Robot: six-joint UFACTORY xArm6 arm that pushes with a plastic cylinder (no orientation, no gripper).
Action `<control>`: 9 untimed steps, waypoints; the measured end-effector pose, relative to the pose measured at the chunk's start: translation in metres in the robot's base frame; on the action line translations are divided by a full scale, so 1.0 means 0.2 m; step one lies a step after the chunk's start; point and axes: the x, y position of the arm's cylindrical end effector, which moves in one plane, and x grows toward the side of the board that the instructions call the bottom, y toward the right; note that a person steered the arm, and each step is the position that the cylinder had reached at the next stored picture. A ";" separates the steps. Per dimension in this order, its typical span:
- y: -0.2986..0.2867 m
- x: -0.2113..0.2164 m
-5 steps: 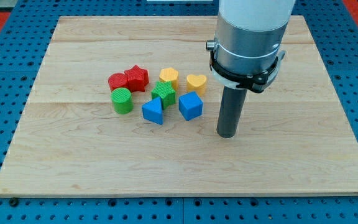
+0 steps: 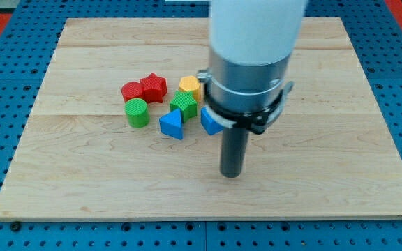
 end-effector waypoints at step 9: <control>-0.04 -1.09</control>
